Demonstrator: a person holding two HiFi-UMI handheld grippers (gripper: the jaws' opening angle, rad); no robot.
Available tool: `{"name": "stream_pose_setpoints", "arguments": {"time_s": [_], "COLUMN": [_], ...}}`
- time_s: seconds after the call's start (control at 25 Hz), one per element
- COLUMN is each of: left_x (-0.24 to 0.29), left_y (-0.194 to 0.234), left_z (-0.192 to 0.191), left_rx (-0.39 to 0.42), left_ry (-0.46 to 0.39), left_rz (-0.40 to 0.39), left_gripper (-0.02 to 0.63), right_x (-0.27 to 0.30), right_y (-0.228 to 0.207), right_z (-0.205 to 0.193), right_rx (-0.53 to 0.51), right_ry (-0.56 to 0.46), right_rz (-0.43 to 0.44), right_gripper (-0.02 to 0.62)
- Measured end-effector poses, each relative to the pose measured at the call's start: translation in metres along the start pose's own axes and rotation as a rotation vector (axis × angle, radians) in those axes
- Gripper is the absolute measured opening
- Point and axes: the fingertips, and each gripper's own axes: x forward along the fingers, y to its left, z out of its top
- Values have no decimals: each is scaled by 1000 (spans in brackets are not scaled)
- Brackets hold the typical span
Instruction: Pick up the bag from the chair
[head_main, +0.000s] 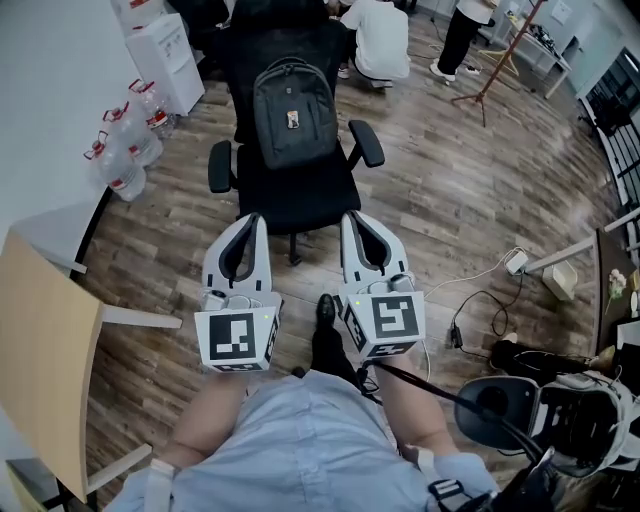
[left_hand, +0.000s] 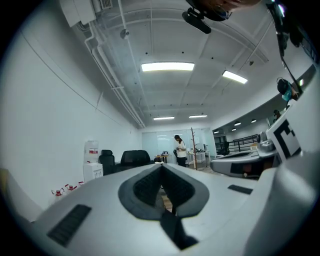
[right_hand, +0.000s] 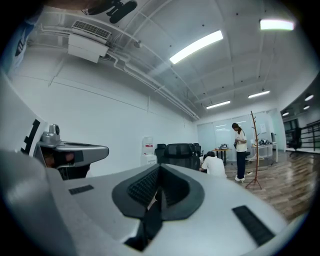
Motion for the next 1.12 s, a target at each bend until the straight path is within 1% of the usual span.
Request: {"name": "stream_pose_setpoints", "arguments": {"time_s": [0.2,0.36,0.64,0.92,1.12], "left_x": [54,103,174,213,229], "left_y": [3,8,13,29,46], "left_z": [-4,-2,10,16,7], "left_rx": [22,41,56,70,73], "left_ry": [1,18,-7,-33,-11], "left_rz": [10,26,60,116,162], "left_gripper": [2,2,2,2,2], "right_x": [50,91,153,201,232], "right_y": [-40,-70,-115,-138,-140], "right_z": [-3,0,17,28,21], "right_rx": [35,55,47,35,43], "right_ry": [-4,-1,-31,-59,-41], "right_rz": [7,26,58,97,135], "right_gripper": [2,2,2,2,2]}}
